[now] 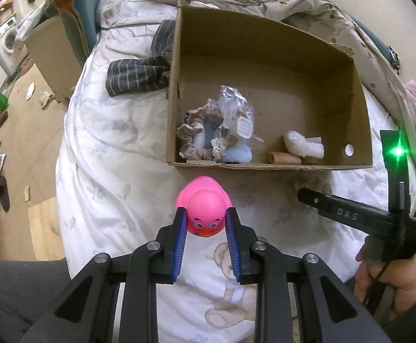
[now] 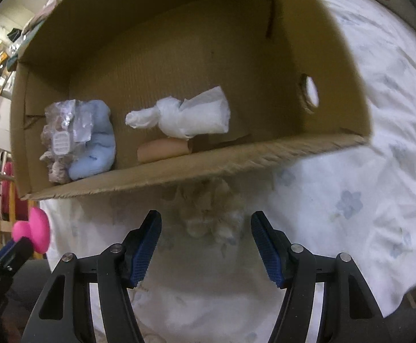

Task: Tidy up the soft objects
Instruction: 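Lift the duck with the left gripper while the right gripper closes on the cream lace scrunchie, then carry the duck in the left gripper and scrunchie in the right gripper over the box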

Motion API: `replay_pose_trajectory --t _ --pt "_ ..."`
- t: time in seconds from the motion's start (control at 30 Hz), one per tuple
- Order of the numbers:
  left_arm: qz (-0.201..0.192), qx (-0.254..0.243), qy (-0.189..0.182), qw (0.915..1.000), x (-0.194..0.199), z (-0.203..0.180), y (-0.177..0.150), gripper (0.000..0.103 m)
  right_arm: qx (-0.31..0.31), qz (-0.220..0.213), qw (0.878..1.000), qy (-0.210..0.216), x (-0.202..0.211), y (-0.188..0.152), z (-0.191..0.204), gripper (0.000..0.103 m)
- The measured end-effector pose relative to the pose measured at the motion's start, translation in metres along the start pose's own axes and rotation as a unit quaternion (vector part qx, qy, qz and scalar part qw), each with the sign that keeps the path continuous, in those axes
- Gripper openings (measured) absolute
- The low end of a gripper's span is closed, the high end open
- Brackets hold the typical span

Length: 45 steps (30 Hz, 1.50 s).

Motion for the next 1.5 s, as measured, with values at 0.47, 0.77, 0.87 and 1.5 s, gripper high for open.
replay_pose_trajectory --t 0.47,0.77,0.87,1.5 --pt "0.009 0.006 -0.002 0.9999 -0.008 -0.004 0.0 0.024 0.046 0.001 0.999 -0.011 -0.019 0.005 0.006 0.018" --pt "-0.003 0.001 0.014 0.9999 -0.009 -0.004 0.004 0.024 0.042 -0.001 0.999 0.022 0.006 -0.004 0.014 0.018" --pt "-0.009 0.0 0.019 0.9998 -0.006 -0.003 0.004 0.024 0.042 -0.002 0.998 0.037 0.017 -0.006 0.018 0.018" --pt "-0.098 0.016 0.028 0.9947 0.058 0.01 0.038 0.024 0.037 -0.08 0.985 0.146 0.118 0.006 0.043 0.018"
Point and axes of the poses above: each gripper's, at about its wrist camera, not at the fingertips, and x roughly against the way its jaws point, z to its left, y to its top, the point moved 4 cm from there along -x, roughly the way its jaws point, and after that the axes turned 13 degrees about -z, right-handed, at the moved point
